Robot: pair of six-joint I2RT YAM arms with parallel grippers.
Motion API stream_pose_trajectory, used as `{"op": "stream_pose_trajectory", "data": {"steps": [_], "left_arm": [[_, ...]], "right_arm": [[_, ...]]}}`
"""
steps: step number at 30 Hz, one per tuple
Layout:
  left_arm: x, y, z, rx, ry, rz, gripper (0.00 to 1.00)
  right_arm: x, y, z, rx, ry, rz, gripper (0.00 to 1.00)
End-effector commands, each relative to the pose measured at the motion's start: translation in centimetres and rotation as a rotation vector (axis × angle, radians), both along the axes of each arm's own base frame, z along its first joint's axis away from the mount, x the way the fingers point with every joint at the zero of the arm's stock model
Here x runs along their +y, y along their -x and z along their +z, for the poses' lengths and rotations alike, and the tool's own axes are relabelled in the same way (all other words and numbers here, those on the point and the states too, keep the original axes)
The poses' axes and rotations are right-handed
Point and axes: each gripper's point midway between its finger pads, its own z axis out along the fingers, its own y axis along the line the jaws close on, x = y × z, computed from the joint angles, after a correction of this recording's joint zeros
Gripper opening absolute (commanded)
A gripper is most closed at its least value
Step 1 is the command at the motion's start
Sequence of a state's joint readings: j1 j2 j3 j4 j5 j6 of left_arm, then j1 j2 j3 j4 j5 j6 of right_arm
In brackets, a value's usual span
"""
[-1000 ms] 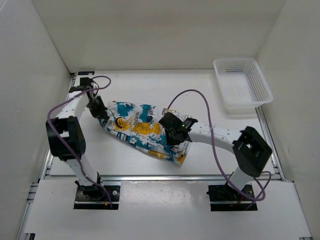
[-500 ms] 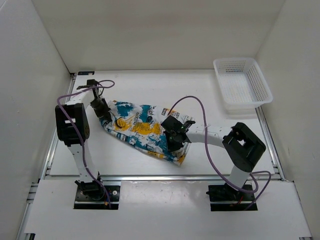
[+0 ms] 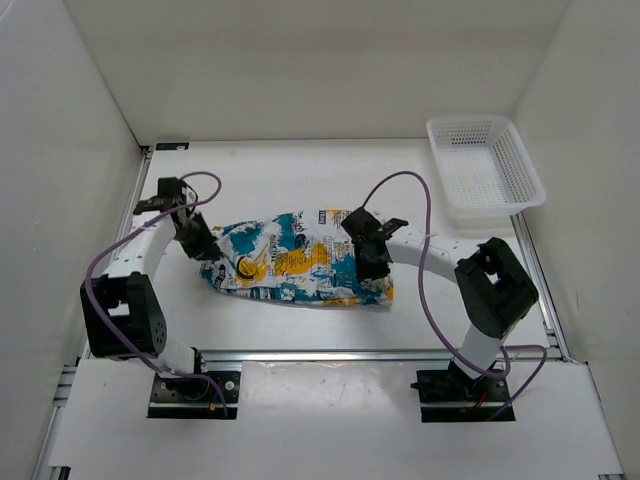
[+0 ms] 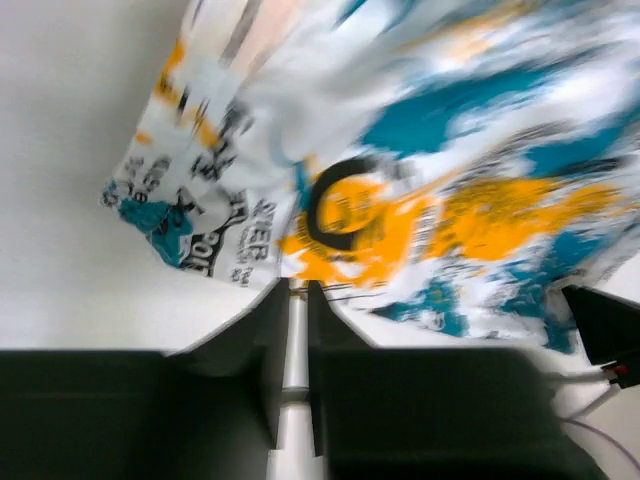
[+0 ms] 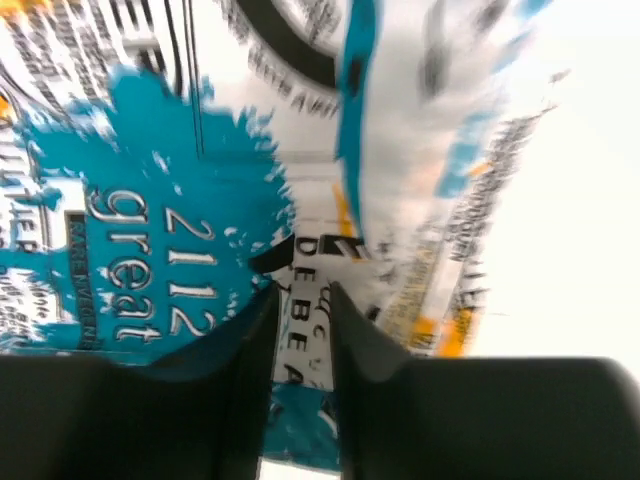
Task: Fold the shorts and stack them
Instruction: Fold the shorts
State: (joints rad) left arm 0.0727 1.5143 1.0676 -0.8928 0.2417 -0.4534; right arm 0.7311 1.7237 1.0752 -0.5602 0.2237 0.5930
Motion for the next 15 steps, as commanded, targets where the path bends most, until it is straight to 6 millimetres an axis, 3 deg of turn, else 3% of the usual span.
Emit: {"op": "stream_pose_trajectory", "data": {"steps": [1, 3, 4, 7, 11, 15], "left_arm": [[1.0, -4.2, 5.6, -0.189, -0.055, 0.026, 0.28], [1.7, -6.8, 6.1, -0.197, -0.082, 0.037, 0.23], [1.8, -7.7, 6.0, -0.194, -0.087, 0.026, 0.1], [1.4, -10.8, 4.4, -0.159, -0.075, 0.01, 0.1], [1.3, -12.4, 1.7, -0.098, -0.08, 0.012, 0.1], [1.7, -12.5, -0.8, -0.044, -0.137, 0.02, 0.1]], "right_arm": [[-0.1, -3.6, 6.2, -0.188, 0.032, 0.018, 0.39], [0.3, -4.8, 8.6, -0.248, 0.018, 0.025, 0.43], [0.3, -4.8, 9.5, -0.26, 0.008, 0.023, 0.43], [0.1, -4.9, 10.9, -0.281, 0.003, 0.017, 0.4], [-1.1, -3.7, 11.5, -0.286, 0.003, 0.002, 0.39], [-2.2, -2.4, 10.7, -0.264, 0.012, -0.013, 0.39]]}}
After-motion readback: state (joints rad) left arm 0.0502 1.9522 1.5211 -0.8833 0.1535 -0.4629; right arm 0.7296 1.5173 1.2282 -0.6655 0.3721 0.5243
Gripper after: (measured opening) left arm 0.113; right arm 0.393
